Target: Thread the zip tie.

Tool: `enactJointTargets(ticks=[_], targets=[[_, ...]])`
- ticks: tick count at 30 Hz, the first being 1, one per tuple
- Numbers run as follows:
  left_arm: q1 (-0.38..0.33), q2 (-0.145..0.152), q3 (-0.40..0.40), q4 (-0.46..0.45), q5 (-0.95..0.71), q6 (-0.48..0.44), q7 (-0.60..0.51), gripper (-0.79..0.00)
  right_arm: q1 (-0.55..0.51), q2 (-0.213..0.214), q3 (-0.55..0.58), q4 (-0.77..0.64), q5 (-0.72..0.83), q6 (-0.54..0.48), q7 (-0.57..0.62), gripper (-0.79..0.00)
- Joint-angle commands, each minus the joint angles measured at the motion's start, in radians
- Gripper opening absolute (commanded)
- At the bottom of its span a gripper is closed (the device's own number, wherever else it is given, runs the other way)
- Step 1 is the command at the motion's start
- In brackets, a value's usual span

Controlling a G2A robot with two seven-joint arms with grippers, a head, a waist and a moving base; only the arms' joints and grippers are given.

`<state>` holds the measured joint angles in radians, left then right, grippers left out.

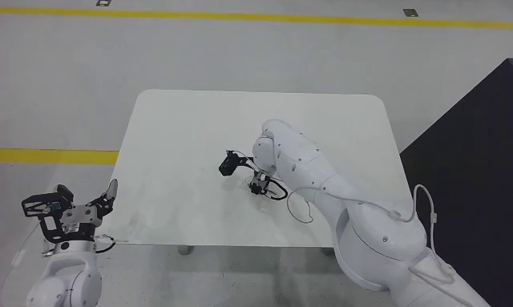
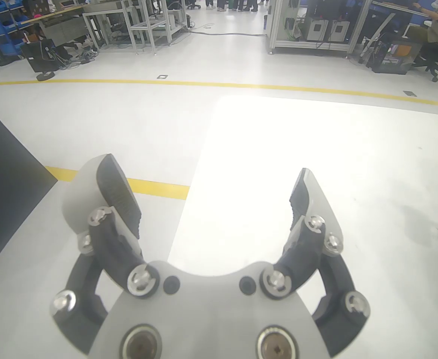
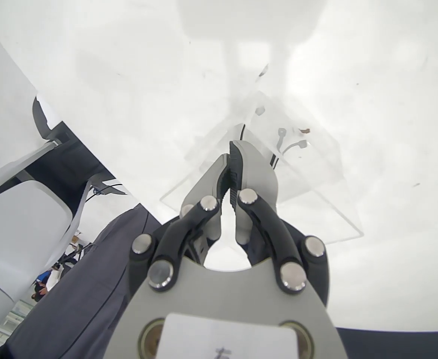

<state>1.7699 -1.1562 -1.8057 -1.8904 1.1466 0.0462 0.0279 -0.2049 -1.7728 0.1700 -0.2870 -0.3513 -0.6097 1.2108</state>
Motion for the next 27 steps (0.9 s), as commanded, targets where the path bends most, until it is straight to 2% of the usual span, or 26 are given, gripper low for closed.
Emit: enactJointTargets(ticks=[1, 4, 10, 18, 19, 27], targets=[[0.0, 0.0, 0.0, 0.0, 0.0, 0.0, 0.0, 0.0, -0.001, -0.002, 0.0, 0.0, -0.014, 0.002, 0.002, -0.739], [0.0, 0.0, 0.0, 0.0, 0.0, 0.0, 0.0, 0.0, -0.001, -0.007, 0.0, 0.0, -0.032, 0.005, 0.005, -0.723], [0.0, 0.0, 0.0, 0.0, 0.0, 0.0, 0.0, 0.0, 0.004, -0.013, 0.0, 0.004, -0.058, -0.017, -0.017, -0.745], [0.0, 0.0, 0.0, 0.0, 0.0, 0.0, 0.0, 0.0, 0.011, -0.019, 0.0, 0.019, -0.067, -0.023, -0.023, -0.736], [0.0, 0.0, 0.0, 0.0, 0.0, 0.0, 0.0, 0.0, 0.012, -0.02, 0.0, 0.018, -0.061, -0.025, -0.025, -0.754], [0.0, 0.0, 0.0, 0.0, 0.0, 0.0, 0.0, 0.0, 0.01, -0.022, 0.0, 0.024, -0.072, -0.025, -0.025, -0.708]])
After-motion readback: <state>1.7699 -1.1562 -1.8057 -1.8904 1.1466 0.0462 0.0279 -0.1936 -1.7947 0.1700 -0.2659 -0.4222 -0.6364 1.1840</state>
